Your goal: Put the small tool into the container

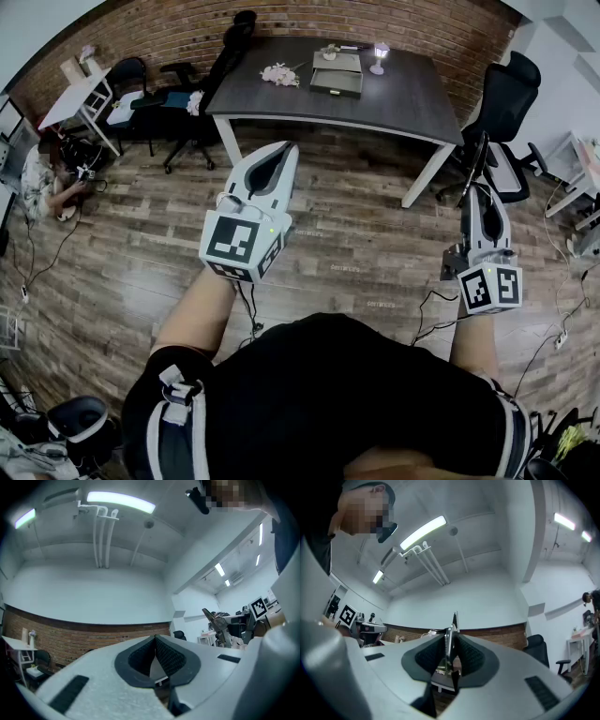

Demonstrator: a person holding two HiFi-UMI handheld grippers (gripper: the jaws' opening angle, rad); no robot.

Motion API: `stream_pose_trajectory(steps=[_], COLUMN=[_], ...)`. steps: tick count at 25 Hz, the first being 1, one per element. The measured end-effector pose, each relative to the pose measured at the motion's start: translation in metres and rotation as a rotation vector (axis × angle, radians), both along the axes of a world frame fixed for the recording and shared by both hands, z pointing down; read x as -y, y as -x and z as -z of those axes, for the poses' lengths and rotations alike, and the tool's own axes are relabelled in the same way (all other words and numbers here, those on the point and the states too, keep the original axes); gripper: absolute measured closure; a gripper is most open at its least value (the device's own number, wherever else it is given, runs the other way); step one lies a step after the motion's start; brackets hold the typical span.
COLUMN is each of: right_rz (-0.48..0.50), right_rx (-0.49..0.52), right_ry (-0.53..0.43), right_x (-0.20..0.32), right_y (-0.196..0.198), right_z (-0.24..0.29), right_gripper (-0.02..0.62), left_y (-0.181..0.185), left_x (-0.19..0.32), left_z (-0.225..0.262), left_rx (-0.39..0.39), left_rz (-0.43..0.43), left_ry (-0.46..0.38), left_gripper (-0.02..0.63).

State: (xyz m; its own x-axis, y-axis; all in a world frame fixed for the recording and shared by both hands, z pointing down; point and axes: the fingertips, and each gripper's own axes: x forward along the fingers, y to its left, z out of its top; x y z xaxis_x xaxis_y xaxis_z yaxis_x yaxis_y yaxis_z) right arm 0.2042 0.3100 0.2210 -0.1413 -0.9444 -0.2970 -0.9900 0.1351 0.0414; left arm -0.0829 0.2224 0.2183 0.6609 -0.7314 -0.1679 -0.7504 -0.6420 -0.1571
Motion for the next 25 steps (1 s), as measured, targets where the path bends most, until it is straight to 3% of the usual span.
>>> stream_pose_trajectory(steps=[11, 19, 25], right_rz=[0.008, 0.0, 0.024], right_rx=[0.005, 0.005, 0.019], right_ry=[0.002, 0.014, -0.014], right_x=[-0.004, -0.006, -0.02], right_y=[0.036, 0.018, 0.044], right_z=[0.001, 0.006, 0.006], right_gripper=[0.508, 0.508, 0.508], left_y=[0.034, 0.017, 0.039], left_x=[-0.007, -0.008, -0.024], left_z=[-0.005, -0.002, -0.007], left_rx=[-0.023, -0.025, -0.014], left_rz=[-0.004, -0.023, -0.038], left_ry=[0.005, -0.001, -0.015], left_gripper=[0.597, 0.597, 0.597])
